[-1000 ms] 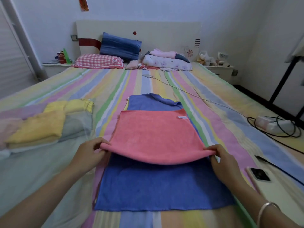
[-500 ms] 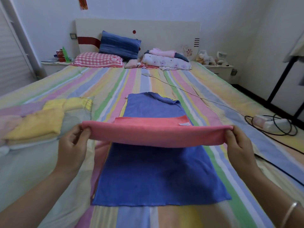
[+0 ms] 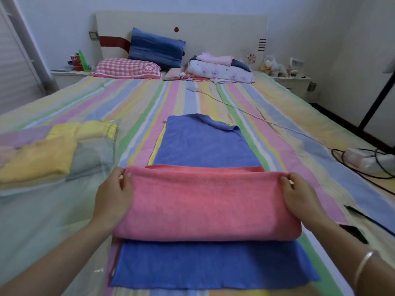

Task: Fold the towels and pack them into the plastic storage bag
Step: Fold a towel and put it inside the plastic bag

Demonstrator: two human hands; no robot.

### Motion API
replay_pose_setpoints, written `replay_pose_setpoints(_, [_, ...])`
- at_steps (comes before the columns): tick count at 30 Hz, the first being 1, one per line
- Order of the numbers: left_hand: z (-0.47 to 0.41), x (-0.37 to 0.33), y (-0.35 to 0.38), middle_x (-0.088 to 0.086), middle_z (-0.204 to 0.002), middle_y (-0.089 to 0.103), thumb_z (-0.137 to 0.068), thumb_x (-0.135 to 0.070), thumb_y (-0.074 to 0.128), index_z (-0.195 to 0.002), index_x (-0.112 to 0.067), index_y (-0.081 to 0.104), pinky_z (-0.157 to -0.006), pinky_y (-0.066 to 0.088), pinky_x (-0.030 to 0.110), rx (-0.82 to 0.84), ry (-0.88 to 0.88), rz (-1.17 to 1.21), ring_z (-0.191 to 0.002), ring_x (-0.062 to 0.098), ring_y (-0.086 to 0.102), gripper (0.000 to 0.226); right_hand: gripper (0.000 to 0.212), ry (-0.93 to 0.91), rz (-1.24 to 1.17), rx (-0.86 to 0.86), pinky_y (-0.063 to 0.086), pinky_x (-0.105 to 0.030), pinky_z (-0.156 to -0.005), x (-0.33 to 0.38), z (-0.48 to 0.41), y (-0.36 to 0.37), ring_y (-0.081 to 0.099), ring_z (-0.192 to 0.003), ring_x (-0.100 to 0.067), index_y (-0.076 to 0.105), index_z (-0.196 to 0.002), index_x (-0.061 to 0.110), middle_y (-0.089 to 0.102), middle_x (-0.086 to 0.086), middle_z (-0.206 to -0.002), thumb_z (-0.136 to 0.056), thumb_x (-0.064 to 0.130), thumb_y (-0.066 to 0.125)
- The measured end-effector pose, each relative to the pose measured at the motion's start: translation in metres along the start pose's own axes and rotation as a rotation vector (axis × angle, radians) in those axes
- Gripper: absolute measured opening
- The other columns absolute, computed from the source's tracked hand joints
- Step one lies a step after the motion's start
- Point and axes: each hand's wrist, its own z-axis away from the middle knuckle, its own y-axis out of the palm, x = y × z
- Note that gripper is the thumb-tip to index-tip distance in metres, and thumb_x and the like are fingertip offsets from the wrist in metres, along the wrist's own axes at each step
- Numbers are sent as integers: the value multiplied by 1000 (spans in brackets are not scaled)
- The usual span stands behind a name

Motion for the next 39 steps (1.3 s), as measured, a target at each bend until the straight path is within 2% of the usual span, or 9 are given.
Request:
replay_pose_setpoints(6, [-53,9,46,25,-102,63,-100,-20,41,-98,-2,55,-79,42,44,99,-64,-196,-97,43,58,23,26,23,121,-11,39,-35,-80,-3,-57,30,58,-105,-34,62,-109,5,65,-18,-112,-100,22,43])
replay_pose_setpoints(14, [-77,35,74,12,-81,61,-97,-23,45,-86,-5,57,-69,39,36,288,-167,-275,-89,35,59,25,28,95,274,76,43,-36,-82,-22,-76,64,59,-105,-34,63,-110,10,67,-16,-111,-97,28,46])
replay_pose_setpoints(17, [-71,31,72,9,-85,65,-93,-21,51,-102,-10,55,-73,43,38,231,-157,-247,-90,34,61,15,28,141,253,50,44,-37,-79,-23,-70,65,60,-100,-33,61,-106,14,68,-13,-106,-95,36,46])
replay_pose_setpoints(22, [-58,1,64,12,-136,48,-79,-5,58,-136,-12,44,-88,45,47,133,171,-503,-116,37,51,59,37,117,397,63,47,-39,-84,-14,-49,47,60,-104,-31,53,-120,23,64,-3,-114,-92,45,44])
replay_pose_setpoints(26, [-19,-48,68,9,-137,52,-80,-20,44,-128,-12,56,-107,36,40,329,434,-331,-125,29,49,50,39,124,610,134,48,-39,-81,-14,-27,24,60,-101,-30,48,-117,26,63,0,-111,-90,54,44])
replay_pose_setpoints(30, [44,-90,78,3,-153,36,-87,-56,25,-139,-21,46,-116,19,33,635,680,-210,-140,18,34,66,37,187,568,132,50,-34,-70,-12,-5,-6,64,-74,-26,55,-80,20,69,-3,-79,-90,54,46])
replay_pose_setpoints(33, [70,-88,91,4,-158,27,-82,-64,31,-146,-20,36,-119,14,37,723,825,-306,-145,18,26,78,58,324,284,465,45,-23,-46,12,26,-25,56,-40,-19,60,-56,10,63,-6,-48,-98,45,41])
replay_pose_setpoints(36, [79,-85,98,7,-141,53,-72,-48,40,-135,-14,54,-103,43,47,698,815,-409,-129,23,52,73,58,552,-39,863,35,-17,-36,31,62,-30,50,-33,-16,66,-68,5,65,-12,-54,-99,45,38])
replay_pose_setpoints(39, [79,-86,105,4,-132,61,-67,-39,38,-129,-14,61,-99,48,42,649,705,-351,-120,23,59,71,44,686,-348,869,46,-21,-40,32,80,-17,65,-49,-21,62,-102,2,73,-17,-76,-97,41,45])
